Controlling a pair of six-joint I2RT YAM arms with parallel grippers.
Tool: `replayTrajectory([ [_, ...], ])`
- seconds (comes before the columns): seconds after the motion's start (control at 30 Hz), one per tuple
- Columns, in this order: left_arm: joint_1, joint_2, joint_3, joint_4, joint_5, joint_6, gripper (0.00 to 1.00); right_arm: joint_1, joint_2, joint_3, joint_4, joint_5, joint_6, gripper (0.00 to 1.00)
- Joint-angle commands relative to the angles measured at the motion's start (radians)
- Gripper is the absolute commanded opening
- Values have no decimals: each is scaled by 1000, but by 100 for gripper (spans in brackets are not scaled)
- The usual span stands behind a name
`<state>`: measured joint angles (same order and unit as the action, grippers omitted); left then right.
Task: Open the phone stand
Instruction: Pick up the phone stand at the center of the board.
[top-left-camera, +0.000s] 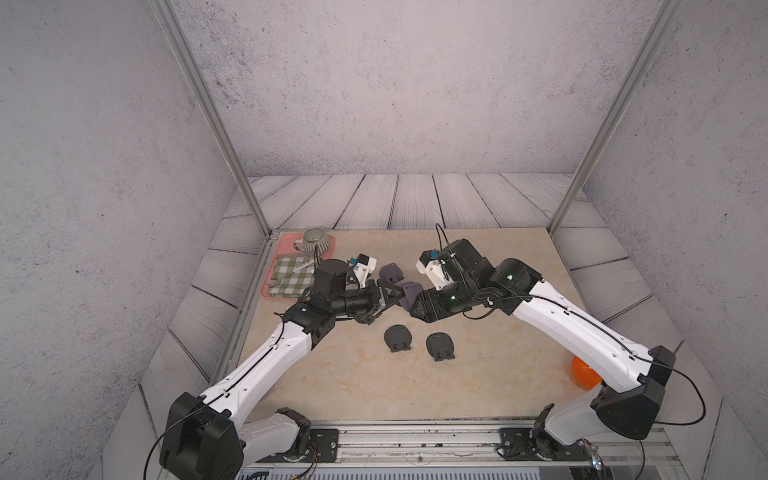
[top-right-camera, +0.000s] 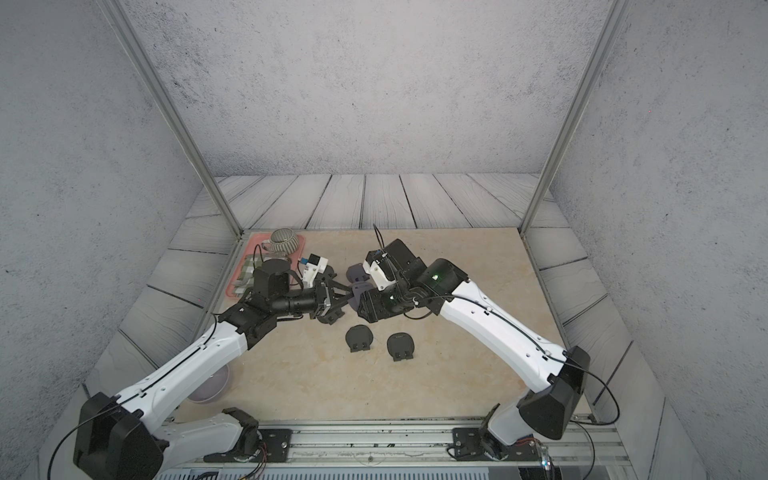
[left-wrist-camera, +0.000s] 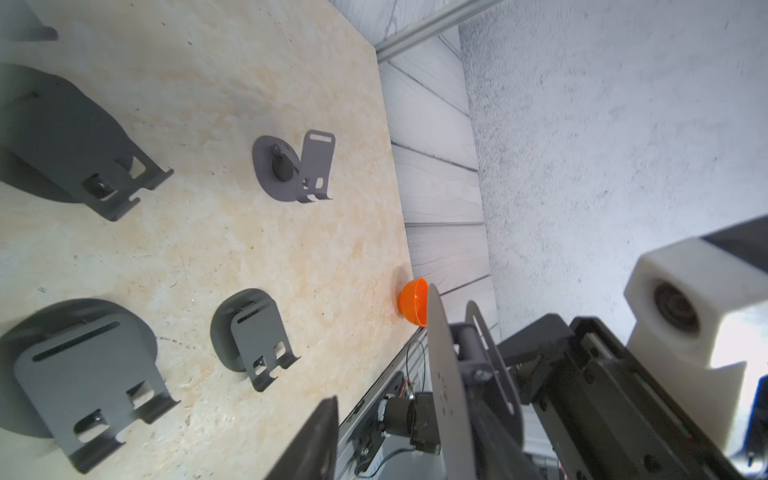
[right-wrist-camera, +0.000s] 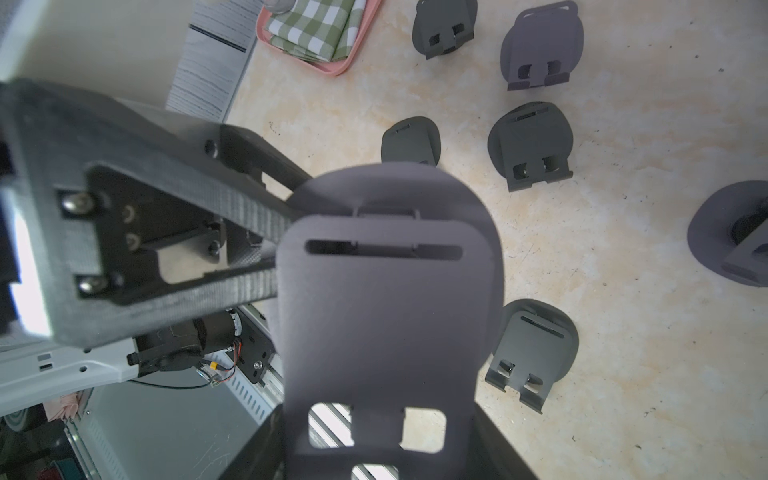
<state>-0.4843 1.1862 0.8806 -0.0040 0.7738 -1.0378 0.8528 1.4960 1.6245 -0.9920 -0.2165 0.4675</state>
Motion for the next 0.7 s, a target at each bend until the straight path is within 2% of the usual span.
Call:
replayTrajectory([
  [0.0, -5, 27, -20, 108, 82, -68, 33, 16, 8, 61, 48, 11, -23, 52],
  [0.17, -3, 59, -19, 152, 117, -99, 0, 17, 18, 88, 18, 23, -45, 51],
  [0.33, -2, 57, 24, 37, 122, -10, 0, 17, 20, 103, -25, 14, -67, 51],
  [0.5, -3, 31, 133, -280, 63, 222, 0, 17, 25, 108, -67, -19, -80, 51],
  [0.67, -4, 7, 194, -489, -15, 399, 0, 17, 30, 106, -112, -66, -82, 51],
])
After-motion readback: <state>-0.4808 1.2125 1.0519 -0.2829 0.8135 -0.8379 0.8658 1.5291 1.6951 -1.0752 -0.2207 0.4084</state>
